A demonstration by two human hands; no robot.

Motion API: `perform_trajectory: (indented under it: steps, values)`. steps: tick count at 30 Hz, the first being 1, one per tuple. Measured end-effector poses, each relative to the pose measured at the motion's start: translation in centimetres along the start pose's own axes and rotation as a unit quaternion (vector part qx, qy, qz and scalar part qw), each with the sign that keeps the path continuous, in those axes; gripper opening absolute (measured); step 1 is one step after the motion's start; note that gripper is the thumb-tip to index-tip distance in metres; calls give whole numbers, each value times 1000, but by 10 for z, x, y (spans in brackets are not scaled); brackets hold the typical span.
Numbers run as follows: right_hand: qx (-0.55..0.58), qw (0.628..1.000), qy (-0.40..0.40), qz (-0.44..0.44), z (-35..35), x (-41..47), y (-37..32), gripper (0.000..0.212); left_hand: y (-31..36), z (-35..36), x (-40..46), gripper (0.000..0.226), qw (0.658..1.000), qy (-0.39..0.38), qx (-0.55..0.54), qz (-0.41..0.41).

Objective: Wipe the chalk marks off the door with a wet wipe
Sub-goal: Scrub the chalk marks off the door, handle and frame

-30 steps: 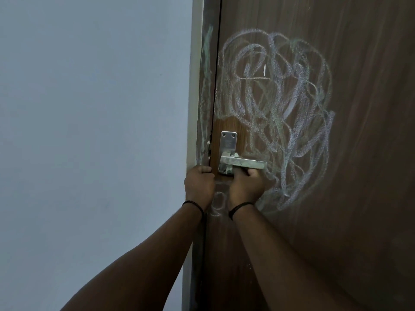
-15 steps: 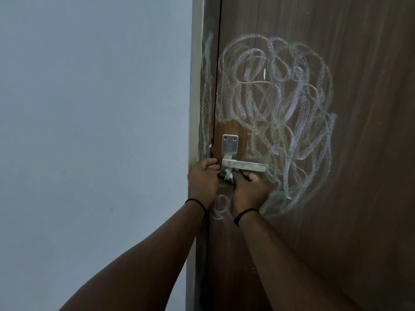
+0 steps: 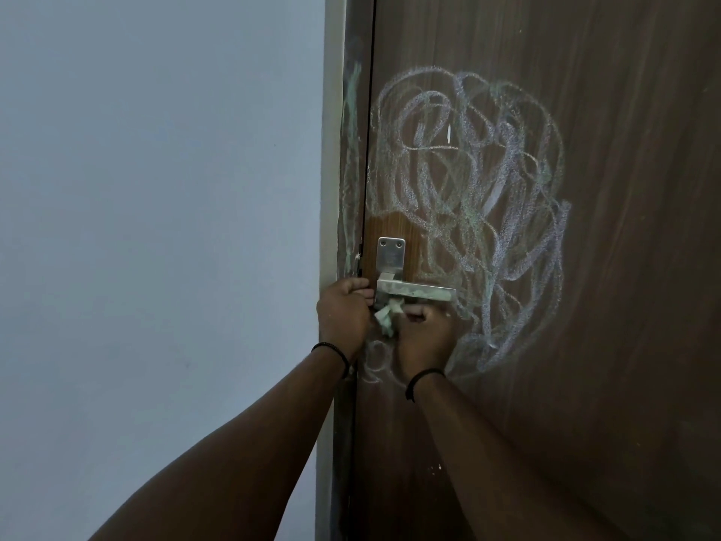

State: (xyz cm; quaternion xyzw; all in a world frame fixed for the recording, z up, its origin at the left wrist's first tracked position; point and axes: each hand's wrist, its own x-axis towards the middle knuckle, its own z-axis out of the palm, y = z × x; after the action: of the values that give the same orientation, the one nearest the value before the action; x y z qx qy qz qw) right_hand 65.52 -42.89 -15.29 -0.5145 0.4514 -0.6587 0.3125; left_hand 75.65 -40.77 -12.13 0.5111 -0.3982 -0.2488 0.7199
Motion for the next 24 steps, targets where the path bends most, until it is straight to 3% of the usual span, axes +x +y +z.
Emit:
perform_trajectory:
  steps: [3,10,13,21,24]
  values:
    - [-24,1000,11,-13,-7,-8,6,7,1,-1,-2,35,1000,-10,1,-1]
    - [135,988,65,28,4,-4,-27,6,5,-3,-6,32,1000,-23,8,-10]
    - [82,994,53,42,10,-7,-19,8,5,-6,-5,30,999,-36,7,-16]
    - [103,987,41,112,18,-11,-12,17,-14,-7,-21,19,995,-22,77,-57]
    - [76,991,3,108,23,-16,-14,20,-16,-10,-26,24,994,-6,111,-23]
